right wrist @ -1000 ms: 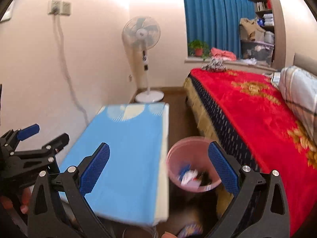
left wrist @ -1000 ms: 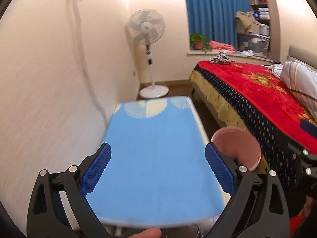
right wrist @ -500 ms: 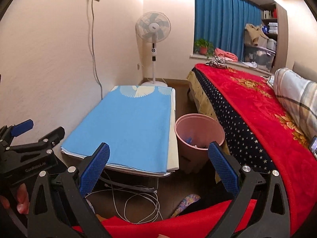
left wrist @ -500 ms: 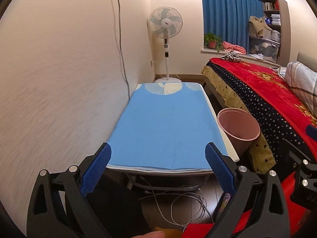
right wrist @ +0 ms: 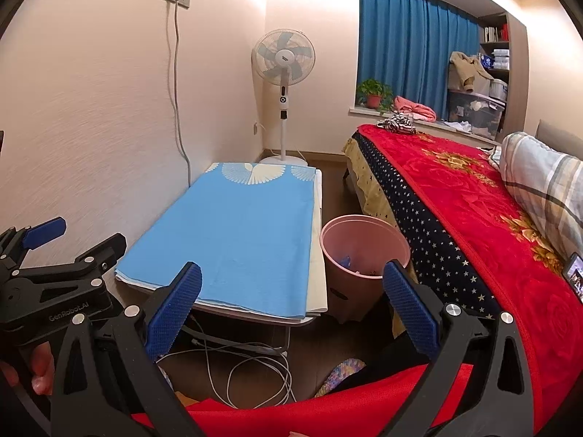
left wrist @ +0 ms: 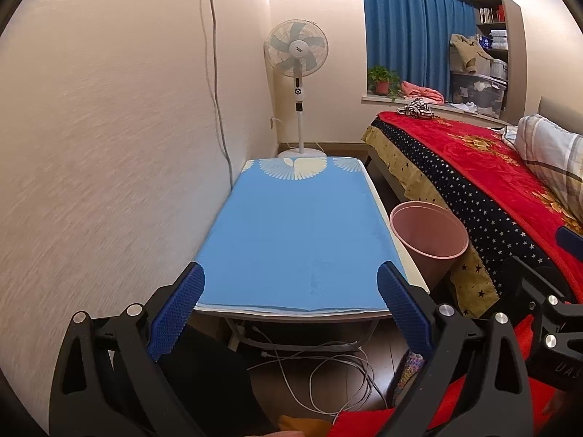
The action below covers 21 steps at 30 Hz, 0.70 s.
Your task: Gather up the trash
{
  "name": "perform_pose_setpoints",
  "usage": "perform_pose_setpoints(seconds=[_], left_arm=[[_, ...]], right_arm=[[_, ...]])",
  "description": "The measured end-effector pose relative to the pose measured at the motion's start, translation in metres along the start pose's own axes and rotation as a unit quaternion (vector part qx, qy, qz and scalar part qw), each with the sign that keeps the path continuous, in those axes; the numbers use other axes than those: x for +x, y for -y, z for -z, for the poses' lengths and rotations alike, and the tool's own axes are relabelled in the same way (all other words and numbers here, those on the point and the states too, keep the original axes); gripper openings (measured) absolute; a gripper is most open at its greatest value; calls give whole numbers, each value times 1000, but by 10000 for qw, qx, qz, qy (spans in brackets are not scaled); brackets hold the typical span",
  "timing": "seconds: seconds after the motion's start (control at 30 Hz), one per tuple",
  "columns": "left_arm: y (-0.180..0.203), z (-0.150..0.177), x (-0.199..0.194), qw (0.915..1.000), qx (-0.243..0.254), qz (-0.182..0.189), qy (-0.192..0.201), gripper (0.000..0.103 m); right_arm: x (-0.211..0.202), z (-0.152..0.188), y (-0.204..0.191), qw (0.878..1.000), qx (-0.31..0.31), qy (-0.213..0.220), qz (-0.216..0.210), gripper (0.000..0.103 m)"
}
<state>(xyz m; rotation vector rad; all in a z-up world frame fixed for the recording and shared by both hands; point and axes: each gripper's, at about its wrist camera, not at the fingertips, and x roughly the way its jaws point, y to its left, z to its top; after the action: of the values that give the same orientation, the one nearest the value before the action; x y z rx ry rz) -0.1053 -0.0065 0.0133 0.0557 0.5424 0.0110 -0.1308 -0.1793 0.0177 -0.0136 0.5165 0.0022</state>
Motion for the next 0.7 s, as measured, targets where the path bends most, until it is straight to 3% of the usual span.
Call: perform_pose_setpoints(seconds=[0.7], left_arm=[[1,-2,1,10000,35,56,-62,93]], right_arm=[[1,3,1,10000,69,-33,53,98]])
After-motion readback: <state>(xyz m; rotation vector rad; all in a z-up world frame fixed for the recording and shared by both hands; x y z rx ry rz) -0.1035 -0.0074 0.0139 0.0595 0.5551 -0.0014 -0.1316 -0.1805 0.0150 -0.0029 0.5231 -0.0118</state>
